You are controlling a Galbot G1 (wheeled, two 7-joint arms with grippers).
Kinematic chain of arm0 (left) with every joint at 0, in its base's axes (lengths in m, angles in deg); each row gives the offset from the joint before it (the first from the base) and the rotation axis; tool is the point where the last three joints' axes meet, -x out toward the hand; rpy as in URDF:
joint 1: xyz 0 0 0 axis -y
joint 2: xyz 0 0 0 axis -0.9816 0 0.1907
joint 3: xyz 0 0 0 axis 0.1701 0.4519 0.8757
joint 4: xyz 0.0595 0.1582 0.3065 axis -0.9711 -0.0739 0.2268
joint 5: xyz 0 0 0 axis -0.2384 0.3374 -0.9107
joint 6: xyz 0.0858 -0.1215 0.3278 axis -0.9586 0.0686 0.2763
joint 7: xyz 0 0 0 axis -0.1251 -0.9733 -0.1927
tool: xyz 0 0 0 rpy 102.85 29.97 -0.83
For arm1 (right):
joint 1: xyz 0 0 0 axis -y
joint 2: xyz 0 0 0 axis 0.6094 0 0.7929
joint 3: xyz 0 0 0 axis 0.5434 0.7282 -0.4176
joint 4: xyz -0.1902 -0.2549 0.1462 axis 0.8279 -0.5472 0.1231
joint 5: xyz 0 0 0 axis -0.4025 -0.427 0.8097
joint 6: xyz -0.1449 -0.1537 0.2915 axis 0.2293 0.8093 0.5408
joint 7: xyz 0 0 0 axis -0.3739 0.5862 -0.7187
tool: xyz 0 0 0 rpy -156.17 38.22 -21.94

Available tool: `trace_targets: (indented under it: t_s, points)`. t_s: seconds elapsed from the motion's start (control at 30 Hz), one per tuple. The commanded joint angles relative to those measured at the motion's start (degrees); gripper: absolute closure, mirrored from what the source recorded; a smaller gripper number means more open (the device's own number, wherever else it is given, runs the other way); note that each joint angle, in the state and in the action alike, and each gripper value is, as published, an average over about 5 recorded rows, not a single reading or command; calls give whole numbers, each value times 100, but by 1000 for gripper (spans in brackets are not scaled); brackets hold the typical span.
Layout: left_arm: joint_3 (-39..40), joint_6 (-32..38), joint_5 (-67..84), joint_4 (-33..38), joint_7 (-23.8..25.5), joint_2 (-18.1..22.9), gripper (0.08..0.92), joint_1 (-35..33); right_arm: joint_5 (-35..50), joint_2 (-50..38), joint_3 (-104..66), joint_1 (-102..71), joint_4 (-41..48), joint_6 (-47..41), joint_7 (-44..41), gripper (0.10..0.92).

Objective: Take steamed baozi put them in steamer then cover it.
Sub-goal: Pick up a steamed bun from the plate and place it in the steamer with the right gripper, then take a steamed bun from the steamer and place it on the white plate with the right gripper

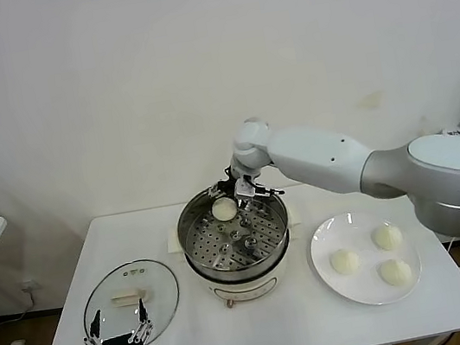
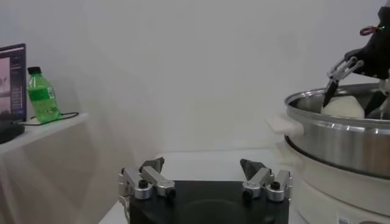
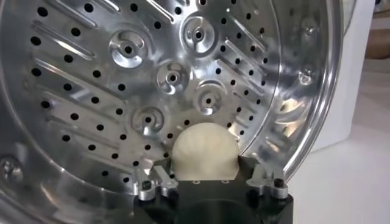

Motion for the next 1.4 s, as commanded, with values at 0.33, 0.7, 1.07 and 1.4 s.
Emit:
trace_targets:
  t_s: [0.33,0.7,1.07,1.4]
  points:
    - [68,-8,-63,70,-3,-15,177,-69,1120,-635,95,817,-887,-647,-129,203]
    - [195,-28,-177,308,-11,-208,177,-176,2492,-2846,1338,2020,-2218,-2444,-776,203]
    - [393,-41,-334,311,-3,-210,177,-45,2730,-5231,1857,1261,-3806,-3184,-1019,203]
    - [407,-24,-473,295,3,-118,177,63,2717,-5612,-84,-1237,-3869,-3761,-684,203]
